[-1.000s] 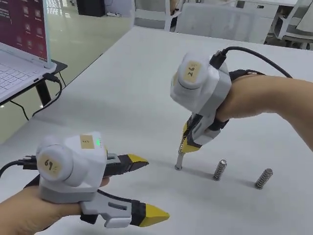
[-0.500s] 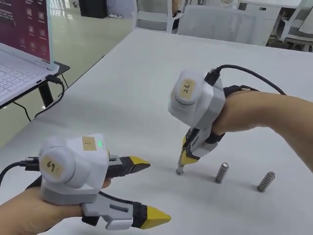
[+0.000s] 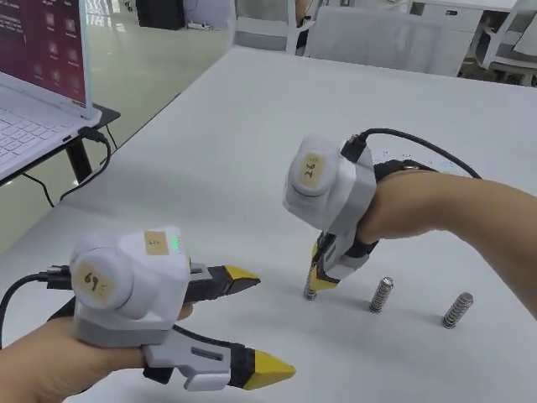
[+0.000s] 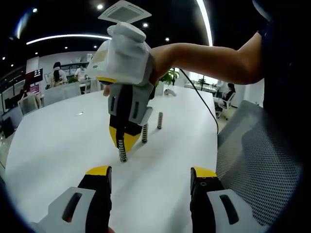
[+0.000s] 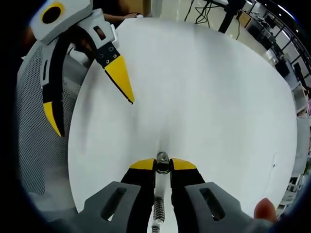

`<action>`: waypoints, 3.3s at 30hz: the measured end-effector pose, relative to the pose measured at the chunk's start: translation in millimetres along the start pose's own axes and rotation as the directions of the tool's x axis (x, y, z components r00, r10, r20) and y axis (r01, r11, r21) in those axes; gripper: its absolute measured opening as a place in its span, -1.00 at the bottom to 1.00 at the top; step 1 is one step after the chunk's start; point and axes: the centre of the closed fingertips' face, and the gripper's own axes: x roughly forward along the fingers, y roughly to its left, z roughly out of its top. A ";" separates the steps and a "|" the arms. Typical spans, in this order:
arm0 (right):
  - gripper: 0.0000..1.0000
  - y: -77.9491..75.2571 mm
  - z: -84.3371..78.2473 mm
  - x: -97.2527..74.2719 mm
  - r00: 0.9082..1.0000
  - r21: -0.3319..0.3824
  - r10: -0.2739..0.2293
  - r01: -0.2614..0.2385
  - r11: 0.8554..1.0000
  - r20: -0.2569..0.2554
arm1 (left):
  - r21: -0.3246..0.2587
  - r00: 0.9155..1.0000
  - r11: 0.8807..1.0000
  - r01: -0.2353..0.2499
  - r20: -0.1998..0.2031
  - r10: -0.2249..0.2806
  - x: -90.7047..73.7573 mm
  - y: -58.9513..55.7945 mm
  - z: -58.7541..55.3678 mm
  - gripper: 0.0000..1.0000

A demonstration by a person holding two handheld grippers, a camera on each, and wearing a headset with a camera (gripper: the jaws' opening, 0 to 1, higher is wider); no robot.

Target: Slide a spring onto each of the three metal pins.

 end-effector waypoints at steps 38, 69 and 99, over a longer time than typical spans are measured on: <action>-0.30 -0.9 -5.7 0.5 0.999 0.046 -0.008 0.006 0.999 0.045 | 0.001 1.000 1.000 0.001 -0.007 -0.001 1.5 0.7 -0.6 0.22; -0.09 -2.0 -39.7 -41.3 0.976 0.214 -0.122 0.082 0.973 0.180 | 0.014 1.000 1.000 0.015 -0.016 -0.014 5.7 0.5 3.4 0.23; 0.12 -2.5 -79.8 -80.3 0.907 0.427 -0.299 0.154 0.891 0.297 | 0.025 0.999 0.999 0.024 -0.023 -0.024 11.4 3.9 8.6 0.24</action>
